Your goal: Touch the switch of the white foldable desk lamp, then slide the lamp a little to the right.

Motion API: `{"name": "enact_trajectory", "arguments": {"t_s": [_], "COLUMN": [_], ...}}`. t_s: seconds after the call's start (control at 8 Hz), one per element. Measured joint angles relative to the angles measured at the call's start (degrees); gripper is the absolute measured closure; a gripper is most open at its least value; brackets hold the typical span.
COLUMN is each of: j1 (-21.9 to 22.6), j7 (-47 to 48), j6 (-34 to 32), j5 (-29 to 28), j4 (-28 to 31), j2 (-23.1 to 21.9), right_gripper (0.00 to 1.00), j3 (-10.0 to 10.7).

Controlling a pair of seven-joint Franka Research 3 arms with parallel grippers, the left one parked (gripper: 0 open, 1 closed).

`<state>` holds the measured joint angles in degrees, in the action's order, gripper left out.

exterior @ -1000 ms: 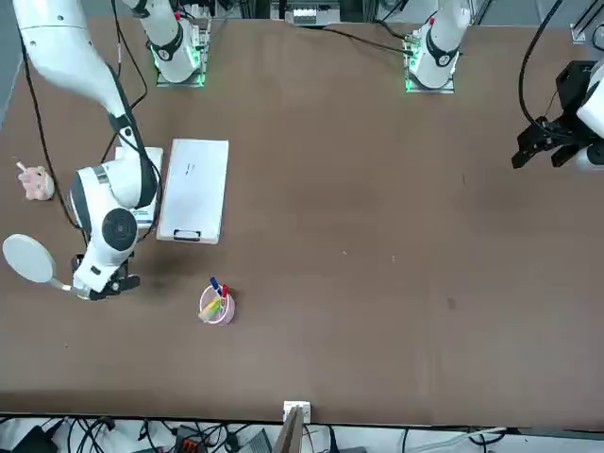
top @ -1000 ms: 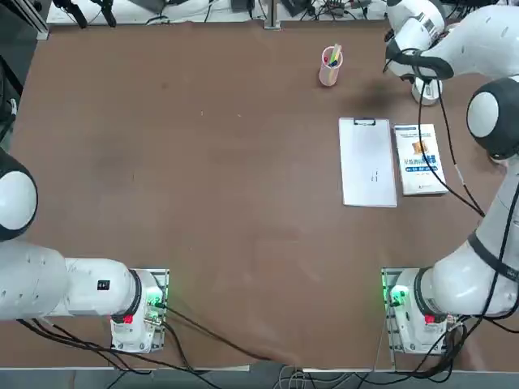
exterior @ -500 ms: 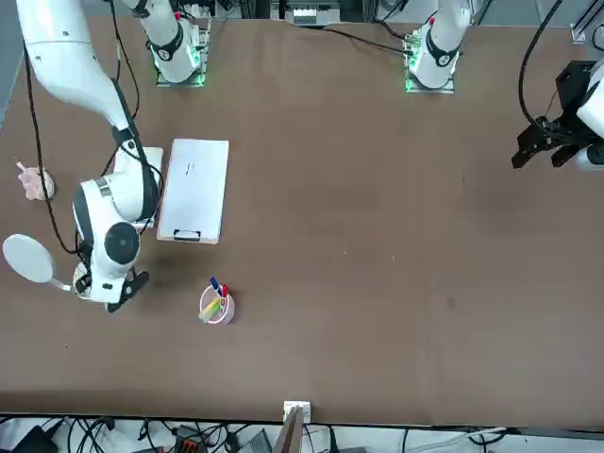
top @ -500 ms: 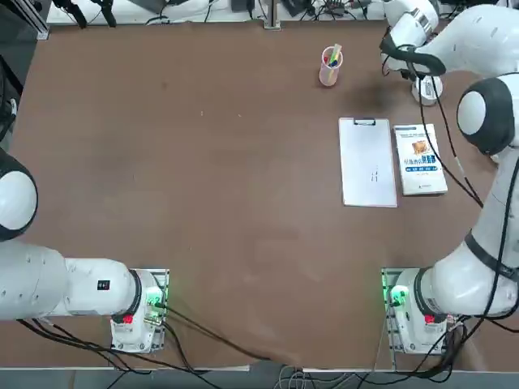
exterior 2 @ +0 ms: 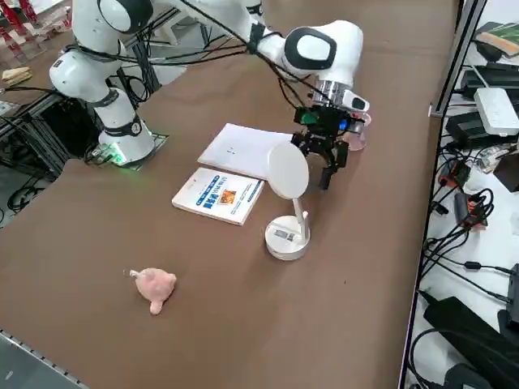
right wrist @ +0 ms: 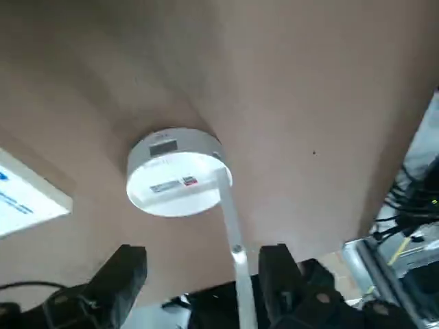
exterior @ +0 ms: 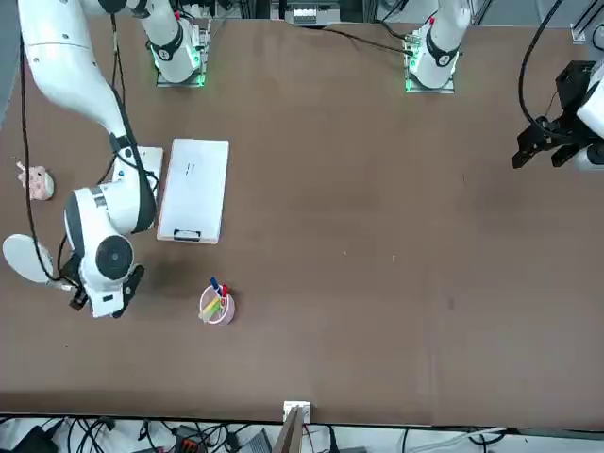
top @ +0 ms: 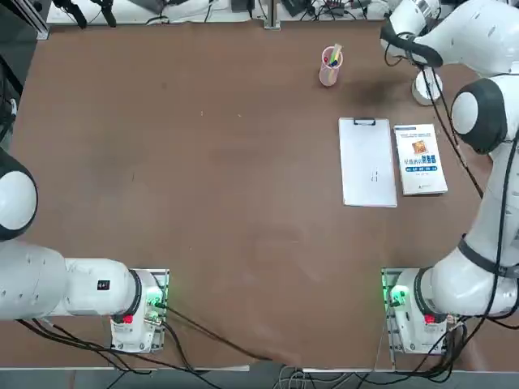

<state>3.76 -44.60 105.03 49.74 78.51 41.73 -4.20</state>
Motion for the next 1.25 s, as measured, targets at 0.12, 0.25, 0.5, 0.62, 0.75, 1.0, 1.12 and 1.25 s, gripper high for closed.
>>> {"name": "enact_trajectory", "arguments": {"t_s": [0.12,0.25,0.5,0.62,0.75,1.0,1.12,1.25], "j1": [0.7,1.1,0.8,0.3,-0.2,-0.3,-0.4,-0.4], "j7": [-1.6,-3.5,-7.6,-9.1,-10.0,-10.2,-10.2,-10.2], "j6": [-0.7,-1.0,-1.4,-1.4,-1.4,-1.5,-1.5,-1.5], "j5": [1.2,1.8,2.1,2.1,2.6,4.9,5.7,6.0], "j4": [-0.4,-0.5,-0.7,-0.9,-1.3,-1.4,-1.4,-1.5], "j2": [0.8,1.6,2.5,2.7,3.0,3.9,4.7,5.2], "right_gripper": [0.0,0.0,0.0,0.0,0.0,0.0,0.0,0.0], "j3": [0.0,0.0,0.6,0.8,0.9,0.9,0.9,1.0]}}
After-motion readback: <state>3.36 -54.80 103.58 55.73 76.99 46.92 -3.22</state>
